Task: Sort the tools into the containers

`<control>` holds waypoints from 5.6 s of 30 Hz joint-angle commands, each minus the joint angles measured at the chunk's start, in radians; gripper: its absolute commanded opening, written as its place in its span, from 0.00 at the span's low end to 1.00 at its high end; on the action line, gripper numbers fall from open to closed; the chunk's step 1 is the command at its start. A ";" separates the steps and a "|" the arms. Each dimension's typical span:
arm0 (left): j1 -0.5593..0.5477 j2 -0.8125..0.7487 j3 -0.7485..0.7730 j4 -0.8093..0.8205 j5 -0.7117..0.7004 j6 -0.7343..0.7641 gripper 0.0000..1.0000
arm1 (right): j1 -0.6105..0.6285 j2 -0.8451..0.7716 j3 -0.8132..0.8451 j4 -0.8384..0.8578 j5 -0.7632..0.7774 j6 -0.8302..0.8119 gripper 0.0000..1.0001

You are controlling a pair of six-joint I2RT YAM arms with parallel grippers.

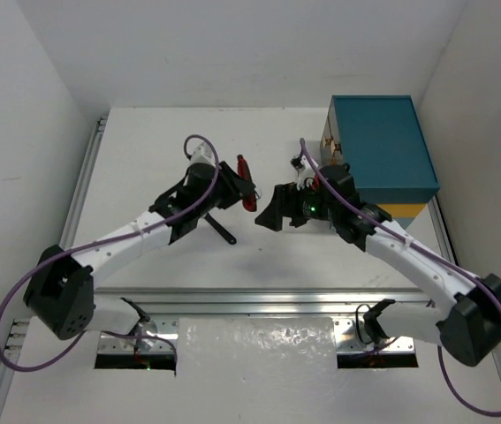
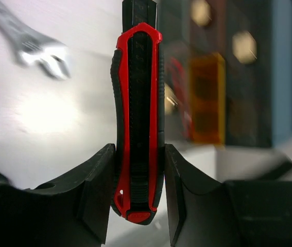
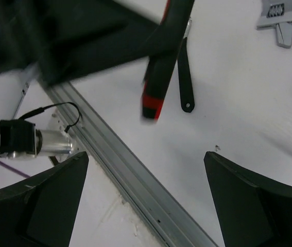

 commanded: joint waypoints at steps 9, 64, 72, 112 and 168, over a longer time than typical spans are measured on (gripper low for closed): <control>-0.162 -0.154 -0.088 0.234 0.081 -0.122 0.00 | 0.014 0.077 0.029 0.195 0.083 0.083 0.72; -0.185 -0.712 0.111 -0.800 -0.554 0.241 1.00 | -0.233 0.376 0.660 -0.687 0.525 -0.587 0.55; -0.185 -0.723 0.157 -0.891 -0.675 0.284 1.00 | -0.143 0.410 0.605 -0.592 0.519 -0.490 0.10; -0.185 -1.019 -0.024 -0.805 -0.729 0.341 1.00 | -0.224 1.023 1.029 -0.602 1.269 -0.469 0.00; -0.185 -0.984 -0.029 -0.786 -0.708 0.357 1.00 | -0.073 1.180 0.689 -0.141 1.573 -0.779 0.70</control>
